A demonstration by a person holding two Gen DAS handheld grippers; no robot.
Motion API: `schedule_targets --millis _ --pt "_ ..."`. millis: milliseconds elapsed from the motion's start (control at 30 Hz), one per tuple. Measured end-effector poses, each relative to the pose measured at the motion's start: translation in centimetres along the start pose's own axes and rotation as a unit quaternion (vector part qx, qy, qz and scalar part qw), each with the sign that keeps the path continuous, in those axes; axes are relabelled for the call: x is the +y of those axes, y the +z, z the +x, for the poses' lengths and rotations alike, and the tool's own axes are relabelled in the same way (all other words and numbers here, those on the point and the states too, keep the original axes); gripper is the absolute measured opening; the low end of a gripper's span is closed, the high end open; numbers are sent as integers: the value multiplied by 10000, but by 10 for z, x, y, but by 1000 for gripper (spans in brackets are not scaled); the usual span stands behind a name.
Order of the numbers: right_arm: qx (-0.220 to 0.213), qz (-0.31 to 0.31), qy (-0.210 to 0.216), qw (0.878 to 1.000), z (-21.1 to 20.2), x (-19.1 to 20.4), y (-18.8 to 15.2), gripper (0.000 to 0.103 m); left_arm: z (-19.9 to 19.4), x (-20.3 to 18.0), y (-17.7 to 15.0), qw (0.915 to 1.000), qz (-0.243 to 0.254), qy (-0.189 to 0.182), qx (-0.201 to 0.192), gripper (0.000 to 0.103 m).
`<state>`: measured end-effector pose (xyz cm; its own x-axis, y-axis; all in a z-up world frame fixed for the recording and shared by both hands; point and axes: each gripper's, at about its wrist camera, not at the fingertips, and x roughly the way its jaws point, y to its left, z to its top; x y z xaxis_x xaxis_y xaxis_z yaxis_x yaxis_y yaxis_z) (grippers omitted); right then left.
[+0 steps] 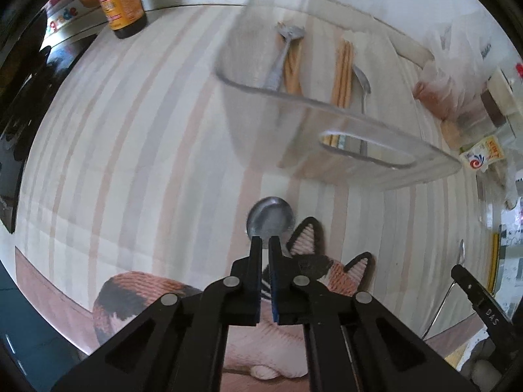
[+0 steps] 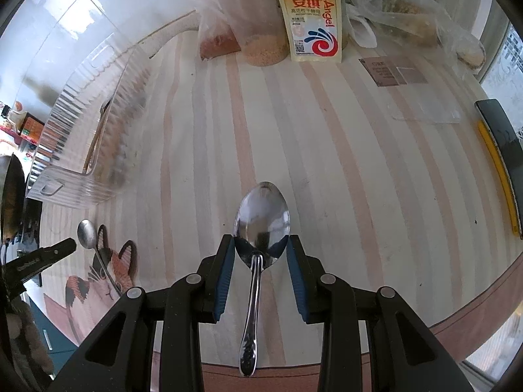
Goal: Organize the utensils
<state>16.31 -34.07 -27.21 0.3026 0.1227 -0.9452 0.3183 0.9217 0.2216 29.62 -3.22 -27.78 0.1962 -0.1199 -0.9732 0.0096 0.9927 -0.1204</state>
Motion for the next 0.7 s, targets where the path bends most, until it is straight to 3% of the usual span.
schedule_targets --millis 133,233,267,300,500,667,700 --pt "-4 -6 29 10000 1 2 2 34 2 23 3 9989 -343 -286 153 2" --pt "-2 -27 58 10000 2 7 5 34 9 36 -3 9941 -846 -626 269 12" --pt "-4 -33 66 10000 2 8 5 34 15 37 0 9923 -976 -690 328 34" --pt "-8 -38 69 10000 2 9 5 34 15 40 -3 9915 -1020 -750 306 49" --pt "0 -96 22 10000 5 15 8 34 36 17 6 9929 -948 -622 366 52" --pt "19 -61 -28 10000 8 14 7 34 43 -19 21 9992 -337 135 190 53" --pt "20 -59 -33 10000 9 14 7 34 43 -22 22 9993 -256 220 147 49"
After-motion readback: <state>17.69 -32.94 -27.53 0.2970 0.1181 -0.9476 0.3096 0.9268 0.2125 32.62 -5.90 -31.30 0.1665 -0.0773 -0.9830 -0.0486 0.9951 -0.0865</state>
